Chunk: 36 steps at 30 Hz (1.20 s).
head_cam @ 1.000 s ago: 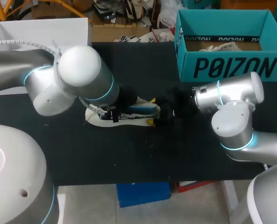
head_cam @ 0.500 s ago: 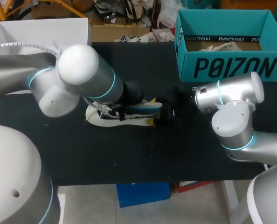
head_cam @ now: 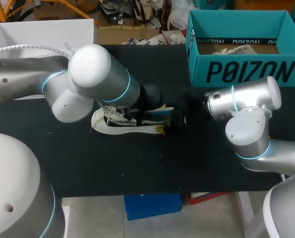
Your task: Take the shoe out of the shoebox, open the shoe tongue, remove and reinsert the insole, then place the shoe into the shoebox
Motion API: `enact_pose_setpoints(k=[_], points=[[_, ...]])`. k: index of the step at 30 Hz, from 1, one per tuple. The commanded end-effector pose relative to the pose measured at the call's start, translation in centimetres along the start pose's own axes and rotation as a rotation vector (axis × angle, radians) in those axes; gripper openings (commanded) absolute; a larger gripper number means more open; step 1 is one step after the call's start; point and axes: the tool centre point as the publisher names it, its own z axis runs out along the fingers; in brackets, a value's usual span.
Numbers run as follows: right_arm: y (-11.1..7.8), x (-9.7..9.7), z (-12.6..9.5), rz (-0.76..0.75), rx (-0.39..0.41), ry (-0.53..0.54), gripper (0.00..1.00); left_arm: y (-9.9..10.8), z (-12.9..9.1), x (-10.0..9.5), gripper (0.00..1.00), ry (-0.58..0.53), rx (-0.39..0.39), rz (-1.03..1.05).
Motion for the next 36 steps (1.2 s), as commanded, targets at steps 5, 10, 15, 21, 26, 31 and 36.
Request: enact_pose_setpoints(k=[5,10,15,21,26,31,36], points=[[-0.4,-0.3,0.2,0.001,0.004,-0.001,0.00,-1.5,0.6,-0.5,0.14,0.002,0.026,0.019],[-0.4,-0.3,0.2,0.001,0.004,-0.001,0.00,-1.8,-0.3,-0.3,0.00,-0.006,0.035,0.024],[-0.4,-0.3,0.2,0.001,0.004,-0.001,0.00,-1.8,-2.5,0.8,0.00,-0.011,0.062,0.053],[-0.4,-0.3,0.2,0.001,0.004,-0.001,0.00,-2.1,-6.1,1.9,0.00,0.049,0.200,0.084],[-0.4,-0.3,0.2,0.001,0.004,-0.001,0.00,-3.0,-9.6,1.7,0.00,0.111,0.377,0.078],[-0.4,-0.3,0.2,0.001,0.004,-0.001,0.00,-4.6,-13.3,0.3,0.00,0.184,0.570,0.001],[-0.4,-0.3,0.2,0.001,0.004,-0.001,0.00,-7.4,-16.4,-1.3,0.00,0.239,0.685,-0.047]])
